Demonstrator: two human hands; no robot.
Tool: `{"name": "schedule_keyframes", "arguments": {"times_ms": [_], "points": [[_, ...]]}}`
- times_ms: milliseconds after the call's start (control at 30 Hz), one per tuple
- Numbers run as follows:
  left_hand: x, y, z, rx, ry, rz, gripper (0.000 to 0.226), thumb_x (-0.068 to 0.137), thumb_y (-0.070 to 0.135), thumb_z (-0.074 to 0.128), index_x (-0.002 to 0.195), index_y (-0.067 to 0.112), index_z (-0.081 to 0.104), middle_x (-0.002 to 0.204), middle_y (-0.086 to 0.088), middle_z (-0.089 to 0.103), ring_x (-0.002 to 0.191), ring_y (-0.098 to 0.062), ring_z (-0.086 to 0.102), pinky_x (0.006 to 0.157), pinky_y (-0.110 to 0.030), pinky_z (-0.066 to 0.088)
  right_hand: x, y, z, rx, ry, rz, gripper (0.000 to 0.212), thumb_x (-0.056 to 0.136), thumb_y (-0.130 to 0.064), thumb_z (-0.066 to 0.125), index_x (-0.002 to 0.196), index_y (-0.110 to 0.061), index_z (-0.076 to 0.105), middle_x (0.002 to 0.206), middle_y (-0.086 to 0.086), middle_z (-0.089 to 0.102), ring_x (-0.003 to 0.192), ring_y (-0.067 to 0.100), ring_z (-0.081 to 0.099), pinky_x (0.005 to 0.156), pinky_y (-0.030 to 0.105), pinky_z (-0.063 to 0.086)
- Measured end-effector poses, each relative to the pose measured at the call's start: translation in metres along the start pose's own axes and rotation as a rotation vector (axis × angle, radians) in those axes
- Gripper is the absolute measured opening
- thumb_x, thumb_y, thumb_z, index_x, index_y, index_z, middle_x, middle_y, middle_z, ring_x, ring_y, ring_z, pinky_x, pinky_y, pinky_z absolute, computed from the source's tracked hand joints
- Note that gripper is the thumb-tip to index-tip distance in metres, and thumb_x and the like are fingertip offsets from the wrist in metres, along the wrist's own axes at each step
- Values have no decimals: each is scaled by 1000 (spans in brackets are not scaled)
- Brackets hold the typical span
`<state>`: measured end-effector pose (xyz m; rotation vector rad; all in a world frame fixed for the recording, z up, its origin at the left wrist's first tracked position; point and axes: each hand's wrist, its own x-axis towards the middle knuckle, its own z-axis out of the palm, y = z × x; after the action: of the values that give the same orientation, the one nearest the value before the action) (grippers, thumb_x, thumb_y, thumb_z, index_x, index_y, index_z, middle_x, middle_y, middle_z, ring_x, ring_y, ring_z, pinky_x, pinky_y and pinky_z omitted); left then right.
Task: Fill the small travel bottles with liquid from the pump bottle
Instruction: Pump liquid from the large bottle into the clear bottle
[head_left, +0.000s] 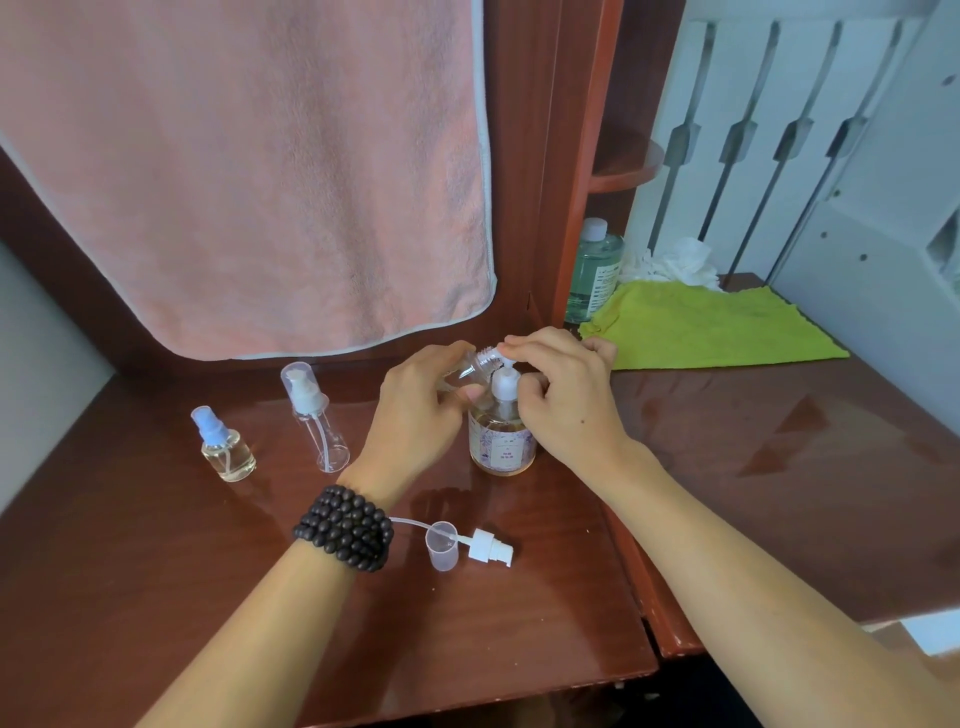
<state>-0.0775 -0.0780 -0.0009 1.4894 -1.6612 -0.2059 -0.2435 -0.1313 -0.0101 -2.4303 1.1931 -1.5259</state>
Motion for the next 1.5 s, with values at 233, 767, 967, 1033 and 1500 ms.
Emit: {"name": "schedule_keyframes", "arguments": {"times_ms": [233,767,967,1033,1500], "points": [[2,0,1,0,4,2,37,84,9,76,120,16,69,106,-1,71,97,-19,65,90,-36,51,4,0,0,-9,5,3,46,72,-7,40,92,-23,79,99,-11,72,92,6,63,84,39,27],[2,1,0,-9,14,2,38,84,9,77,121,15,70,106,-2,71,96,-21,66,90,-35,50,1,-1,-2,-2,2,-13,46,69,3,50,96,-21,78,105,-10,72,94,7,63,84,39,27],[-1,-1,4,-5,9,-2,36,83,5,76,118,11,70,105,-6,71,96,-22,66,89,-33,49,-1,1,2,-38,-16,-4,46,70,-2,43,91,-22,79,95,-10,71,89,8,63,82,40,28],[-3,-3,6,-11,0,-12,35,83,5,76,117,12,70,102,-5,71,94,-21,65,88,-31,48,-2,2,3,-36,-31,3,47,71,-6,39,90,-22,79,94,-10,71,87,9,64,81,40,28],[1,0,2,2,24,12,39,84,8,77,122,14,69,109,0,71,101,-16,65,93,-31,48,1,-1,-2,-10,-17,11,47,68,2,48,96,-22,78,104,-10,72,92,7,63,84,43,29]]}}
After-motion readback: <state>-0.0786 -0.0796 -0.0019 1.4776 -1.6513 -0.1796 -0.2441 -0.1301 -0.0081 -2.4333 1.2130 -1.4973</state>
